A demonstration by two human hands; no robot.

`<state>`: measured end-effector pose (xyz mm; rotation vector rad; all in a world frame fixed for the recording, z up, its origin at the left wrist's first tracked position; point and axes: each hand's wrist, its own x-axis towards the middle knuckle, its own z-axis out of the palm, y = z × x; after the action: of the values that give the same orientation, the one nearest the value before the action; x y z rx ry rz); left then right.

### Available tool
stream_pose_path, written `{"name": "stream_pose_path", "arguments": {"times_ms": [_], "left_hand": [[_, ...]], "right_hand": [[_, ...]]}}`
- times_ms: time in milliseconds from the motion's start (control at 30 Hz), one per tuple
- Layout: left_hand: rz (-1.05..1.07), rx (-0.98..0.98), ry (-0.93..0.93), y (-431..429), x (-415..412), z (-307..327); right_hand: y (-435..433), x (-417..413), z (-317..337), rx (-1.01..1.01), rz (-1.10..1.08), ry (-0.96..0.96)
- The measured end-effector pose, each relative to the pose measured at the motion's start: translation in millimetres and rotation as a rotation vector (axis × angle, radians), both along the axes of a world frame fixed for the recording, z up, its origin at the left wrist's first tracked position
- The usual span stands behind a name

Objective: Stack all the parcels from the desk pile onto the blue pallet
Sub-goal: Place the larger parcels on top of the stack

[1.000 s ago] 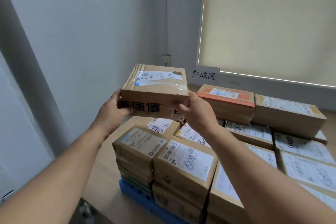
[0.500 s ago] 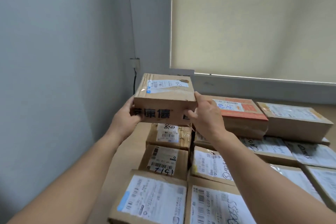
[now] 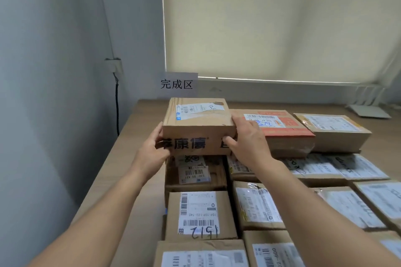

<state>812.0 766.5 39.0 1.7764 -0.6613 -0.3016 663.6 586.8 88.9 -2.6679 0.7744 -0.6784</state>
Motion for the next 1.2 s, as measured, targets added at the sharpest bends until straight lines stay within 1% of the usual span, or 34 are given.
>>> {"name": "stream_pose_path", "arguments": {"times_ms": [233, 700, 867, 1200], "left_hand": [[-0.068, -0.022, 0.083, -6, 6, 0], [-0.034, 0.052, 0.028, -10, 2, -3], [-0.039, 0.024, -0.01, -14, -3, 4], [-0.043, 0.077, 0.0, -4, -1, 3]], "right_hand": [[-6, -2, 3, -0.005, 0.0, 0.009], [-9, -7, 4, 0.003, 0.026, -0.019], [-8, -1, 7, -0.004, 0.021, -0.002], [2, -13, 10, -0.028, 0.0, 0.022]]}}
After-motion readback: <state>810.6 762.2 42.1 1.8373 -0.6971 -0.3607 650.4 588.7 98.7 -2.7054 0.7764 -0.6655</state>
